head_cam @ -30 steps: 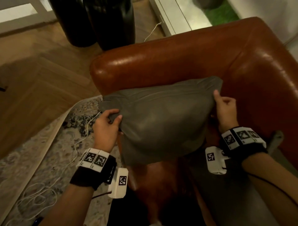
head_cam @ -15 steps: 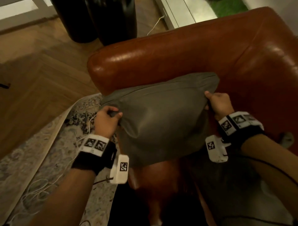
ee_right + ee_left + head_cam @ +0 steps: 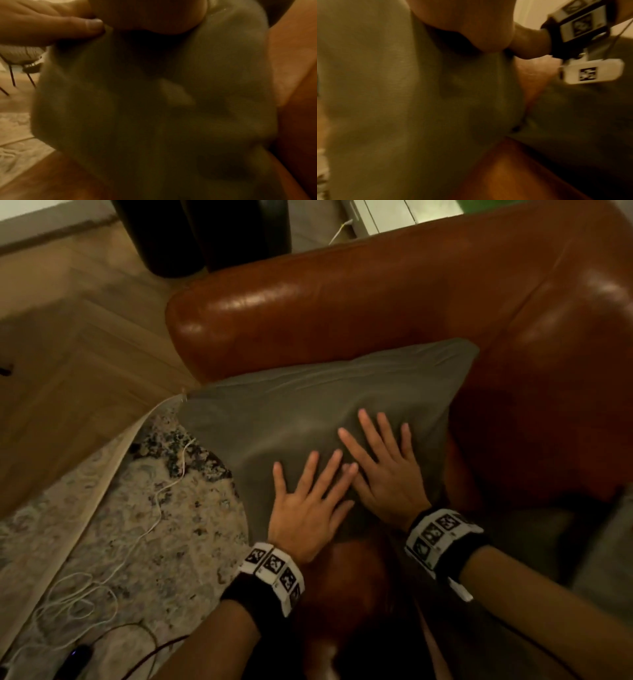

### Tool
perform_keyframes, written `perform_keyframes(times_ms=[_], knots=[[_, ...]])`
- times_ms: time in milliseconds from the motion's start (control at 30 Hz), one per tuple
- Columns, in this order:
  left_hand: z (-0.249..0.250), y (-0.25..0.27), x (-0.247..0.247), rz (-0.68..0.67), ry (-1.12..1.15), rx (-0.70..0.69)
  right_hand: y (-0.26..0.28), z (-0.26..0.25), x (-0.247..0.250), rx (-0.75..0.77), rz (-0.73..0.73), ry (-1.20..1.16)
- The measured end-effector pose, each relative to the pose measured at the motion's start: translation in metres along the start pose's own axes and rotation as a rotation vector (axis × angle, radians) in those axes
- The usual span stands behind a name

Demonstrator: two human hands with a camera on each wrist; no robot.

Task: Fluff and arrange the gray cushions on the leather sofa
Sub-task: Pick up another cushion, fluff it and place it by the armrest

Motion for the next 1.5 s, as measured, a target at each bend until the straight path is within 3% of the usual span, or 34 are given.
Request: perform_keyframes(times_ms=[133,233,300,400,433,500,533,600,700,767,867,1000,1067,1133,1167,1233,1300,1333,1400,1500], knots=[[-0.048,-0.035,-0.028,-0.025,0.031,0.119,-0.037,0.019,-0.022,0.012,0.049,0.099],[-0.047,-0.04,-0.04,-0.017,0.051,0.116,-0.041,0.022,-0.032,0.027,0.059,0.086],[-0.054,-0.038,-0.039,0.018,0.057,0.197,-0.039,0.034,-0.026,-0.01,0.045,0.089],[-0.092,-0.026,-0.035,0.002,0.189,0.562,-0.022,0.096,-0.003,-0.368,0.062,0.102],[-0.102,-0.021,-0.034,-0.012,0.244,0.634,-0.015,0.116,0.006,-0.514,0.062,0.078],[-0.11,-0.015,-0.033,-0.024,0.327,0.648,-0.012,0.126,0.022,-0.69,0.112,0.009],[-0.11,-0.014,-0.032,-0.022,0.361,0.638,-0.019,0.111,0.028,-0.678,0.169,0.001],[-0.108,-0.014,-0.033,-0.02,0.394,0.64,-0.044,0.046,0.027,-0.465,0.241,0.017],[-0.107,-0.013,-0.037,-0.018,0.406,0.659,-0.064,-0.065,-0.016,-0.021,0.07,-0.011],[-0.109,-0.016,-0.039,0.0,0.45,0.672,-0.066,-0.071,-0.032,0.033,0.005,-0.015],[-0.108,-0.023,-0.035,0.12,0.557,0.684,-0.061,0.0,-0.025,-0.152,0.062,0.015],[-0.113,-0.02,-0.033,0.309,0.921,0.84,-0.036,0.094,-0.007,-0.583,0.151,0.005],[-0.124,-0.015,-0.037,0.276,1.215,0.964,-0.028,0.113,0.0,-0.801,0.219,-0.102],[-0.136,-0.013,-0.037,0.209,1.353,1.021,-0.024,0.099,0.008,-0.892,0.309,-0.183],[-0.141,-0.014,-0.036,0.173,1.361,1.018,-0.024,0.078,0.012,-0.864,0.362,-0.192],[-0.145,-0.016,-0.037,0.113,1.353,1.013,-0.024,0.006,0.004,-0.572,0.343,-0.183],[-0.146,-0.017,-0.04,0.097,1.307,1.016,-0.018,-0.076,-0.028,-0.167,0.132,-0.133],[-0.147,-0.017,-0.041,0.106,1.285,1.011,-0.013,-0.093,-0.041,-0.068,0.051,-0.098],[-0.15,-0.019,-0.041,0.139,1.281,1.009,-0.01,-0.066,-0.048,-0.052,0.047,-0.051],[-0.15,-0.024,-0.041,0.168,1.236,1.003,-0.003,0.024,-0.032,-0.26,0.174,0.057]])
Point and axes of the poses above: each hand's wrist, its own y-axis away from the middle knuckle, its own x-axis out of the back of the hand, z = x × y, the point moved 5 cm from there along -y, towards the middle knuckle, and after that the axes turned 9 degrees about -y, right-handed, at the moved point
